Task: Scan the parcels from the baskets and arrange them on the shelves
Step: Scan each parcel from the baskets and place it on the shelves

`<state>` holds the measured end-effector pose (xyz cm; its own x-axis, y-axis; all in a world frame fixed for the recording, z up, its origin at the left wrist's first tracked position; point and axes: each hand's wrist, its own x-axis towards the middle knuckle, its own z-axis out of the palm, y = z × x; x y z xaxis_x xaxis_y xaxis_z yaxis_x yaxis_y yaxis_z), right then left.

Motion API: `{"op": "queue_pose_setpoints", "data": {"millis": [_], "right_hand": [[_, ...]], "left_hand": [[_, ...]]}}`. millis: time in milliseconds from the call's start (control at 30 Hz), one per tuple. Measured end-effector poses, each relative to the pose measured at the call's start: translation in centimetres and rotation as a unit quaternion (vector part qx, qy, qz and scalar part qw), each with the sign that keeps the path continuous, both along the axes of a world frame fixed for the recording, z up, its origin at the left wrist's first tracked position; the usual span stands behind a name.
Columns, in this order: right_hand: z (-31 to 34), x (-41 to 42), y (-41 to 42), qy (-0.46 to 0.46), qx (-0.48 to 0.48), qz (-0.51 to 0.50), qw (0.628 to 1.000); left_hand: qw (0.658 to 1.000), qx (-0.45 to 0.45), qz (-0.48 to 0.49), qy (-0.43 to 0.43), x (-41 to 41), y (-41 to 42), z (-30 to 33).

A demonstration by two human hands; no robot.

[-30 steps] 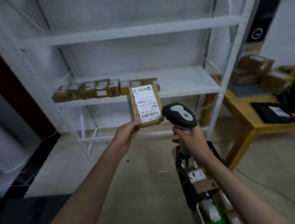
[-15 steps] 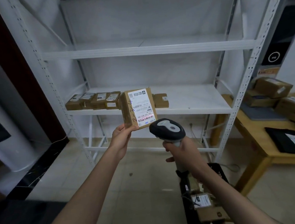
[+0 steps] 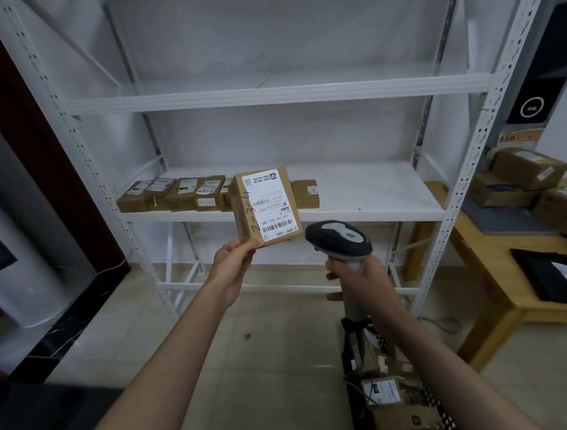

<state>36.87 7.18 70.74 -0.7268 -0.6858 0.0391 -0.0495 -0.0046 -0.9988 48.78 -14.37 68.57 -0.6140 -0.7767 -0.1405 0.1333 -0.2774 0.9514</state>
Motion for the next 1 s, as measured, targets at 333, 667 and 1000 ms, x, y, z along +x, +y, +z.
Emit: {"op": "queue_pose_setpoints", "data": {"millis": [333, 667, 1000], "right_hand": [[-0.5, -5.4, -4.0, -0.052, -0.055, -0.016, 0.997], [-3.4, -12.3, -14.3, -0.064, -0.026, -0.05, 0.996], [-5.3, -20.8, -23.2, -0.091, 0.001, -0.157, 0.983]], "left_hand": [[0.994, 0.047, -0.082, -0.054, -4.1, -0.2, -1.5], [0.984, 0.077, -0.139, -0.084, -12.6, -9.0, -4.4], [0.966, 0.041, -0.201, -0.156, -24.3, -18.9, -5.2]]}}
